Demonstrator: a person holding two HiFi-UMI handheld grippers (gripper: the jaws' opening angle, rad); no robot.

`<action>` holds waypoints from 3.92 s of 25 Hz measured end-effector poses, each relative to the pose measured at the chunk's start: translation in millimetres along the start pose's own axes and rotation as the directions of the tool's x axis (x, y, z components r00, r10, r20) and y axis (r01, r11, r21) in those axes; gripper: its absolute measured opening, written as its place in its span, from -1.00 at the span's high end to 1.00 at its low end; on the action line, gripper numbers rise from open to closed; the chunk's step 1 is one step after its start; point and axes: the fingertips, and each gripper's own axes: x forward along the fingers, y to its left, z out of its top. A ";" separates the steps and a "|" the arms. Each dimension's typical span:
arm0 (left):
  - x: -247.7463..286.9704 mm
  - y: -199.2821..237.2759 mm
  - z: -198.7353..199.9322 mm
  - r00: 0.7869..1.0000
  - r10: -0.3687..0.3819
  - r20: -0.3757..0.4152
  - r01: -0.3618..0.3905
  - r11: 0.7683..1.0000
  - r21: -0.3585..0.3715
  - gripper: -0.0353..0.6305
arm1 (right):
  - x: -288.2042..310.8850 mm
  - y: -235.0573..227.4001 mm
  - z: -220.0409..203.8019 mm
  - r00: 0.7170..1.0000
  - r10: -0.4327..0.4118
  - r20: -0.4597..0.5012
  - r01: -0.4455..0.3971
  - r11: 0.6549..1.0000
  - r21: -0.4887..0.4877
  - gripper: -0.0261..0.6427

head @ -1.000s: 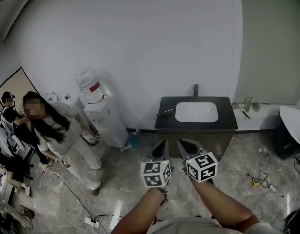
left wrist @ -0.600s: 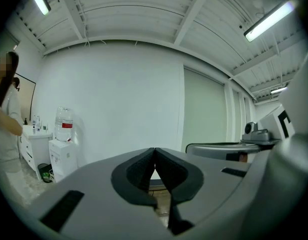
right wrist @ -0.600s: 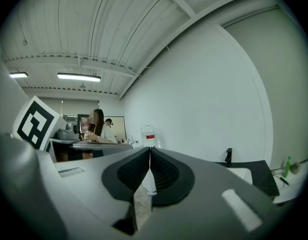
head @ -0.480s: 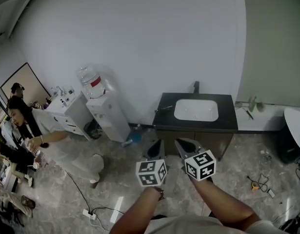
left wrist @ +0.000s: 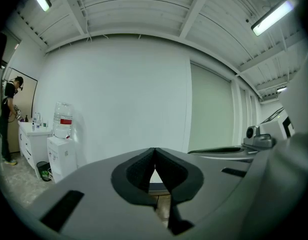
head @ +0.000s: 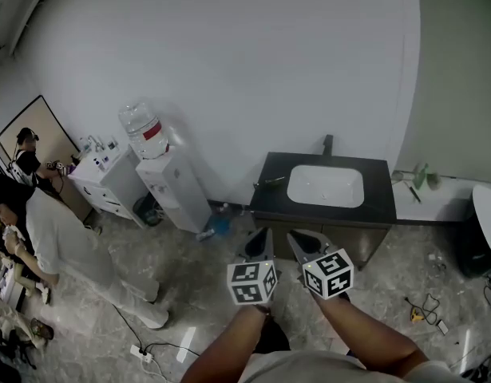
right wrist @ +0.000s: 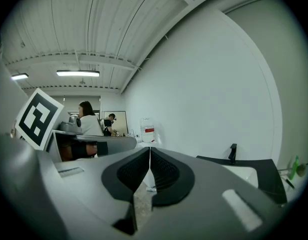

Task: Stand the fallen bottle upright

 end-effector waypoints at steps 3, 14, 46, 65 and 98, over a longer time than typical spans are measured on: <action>47.1 31.8 3.6 1.000 -0.011 0.001 0.011 1.000 -0.006 0.87 | 49.6 -24.5 2.8 1.000 -0.017 -0.006 0.017 1.000 -0.005 0.89; 238.2 197.7 40.3 0.996 -0.083 -0.040 0.082 0.996 -0.018 0.87 | 286.9 -116.7 20.2 0.993 -0.100 -0.057 0.101 0.995 0.017 0.89; 439.1 335.6 13.2 0.981 0.085 -0.175 -0.112 0.982 -0.150 0.87 | 562.9 -262.9 -199.3 0.498 0.194 -0.845 -0.730 0.621 -0.287 0.68; 513.5 398.1 -58.5 0.922 0.224 -0.316 -0.296 0.934 -0.199 0.87 | 593.5 -292.8 -331.7 0.164 0.130 -0.978 -0.930 0.351 -0.109 0.56; 545.1 355.2 -25.6 0.948 0.095 -0.304 -0.134 0.985 -0.111 0.87 | 562.7 -398.5 -191.0 0.873 0.064 -0.483 -0.148 0.979 -0.138 0.55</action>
